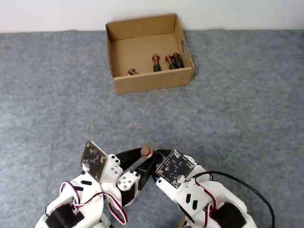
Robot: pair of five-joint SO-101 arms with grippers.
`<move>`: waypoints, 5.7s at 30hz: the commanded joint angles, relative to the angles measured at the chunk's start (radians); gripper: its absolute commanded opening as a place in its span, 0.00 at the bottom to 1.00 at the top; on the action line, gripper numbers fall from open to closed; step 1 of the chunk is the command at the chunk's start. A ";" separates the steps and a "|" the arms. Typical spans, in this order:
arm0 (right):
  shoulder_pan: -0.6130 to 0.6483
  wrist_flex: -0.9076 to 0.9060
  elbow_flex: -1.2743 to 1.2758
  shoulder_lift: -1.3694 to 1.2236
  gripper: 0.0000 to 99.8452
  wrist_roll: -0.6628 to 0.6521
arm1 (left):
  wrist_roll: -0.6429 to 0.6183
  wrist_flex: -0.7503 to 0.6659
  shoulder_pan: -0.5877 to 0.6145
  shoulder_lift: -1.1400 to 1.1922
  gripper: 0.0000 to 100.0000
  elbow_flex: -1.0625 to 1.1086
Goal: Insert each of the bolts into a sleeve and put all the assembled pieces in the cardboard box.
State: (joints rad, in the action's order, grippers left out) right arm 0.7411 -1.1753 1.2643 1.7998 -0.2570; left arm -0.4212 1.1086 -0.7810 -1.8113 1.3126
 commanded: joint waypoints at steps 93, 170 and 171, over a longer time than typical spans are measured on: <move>-0.506 0.458 -1.786 -2.212 0.01 0.244 | 0.333 -0.008 0.770 -0.003 0.00 0.371; -0.526 -0.624 -2.401 -2.115 0.01 0.411 | 0.334 0.146 0.770 -0.008 0.00 0.371; -0.535 -0.624 -2.334 -2.066 0.01 0.416 | 0.334 0.146 0.770 -0.008 0.00 0.371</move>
State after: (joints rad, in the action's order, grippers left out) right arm 0.2394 -1.7538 -1.2213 -0.4404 0.1358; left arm -0.0882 1.2467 -0.0153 -1.8082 1.6886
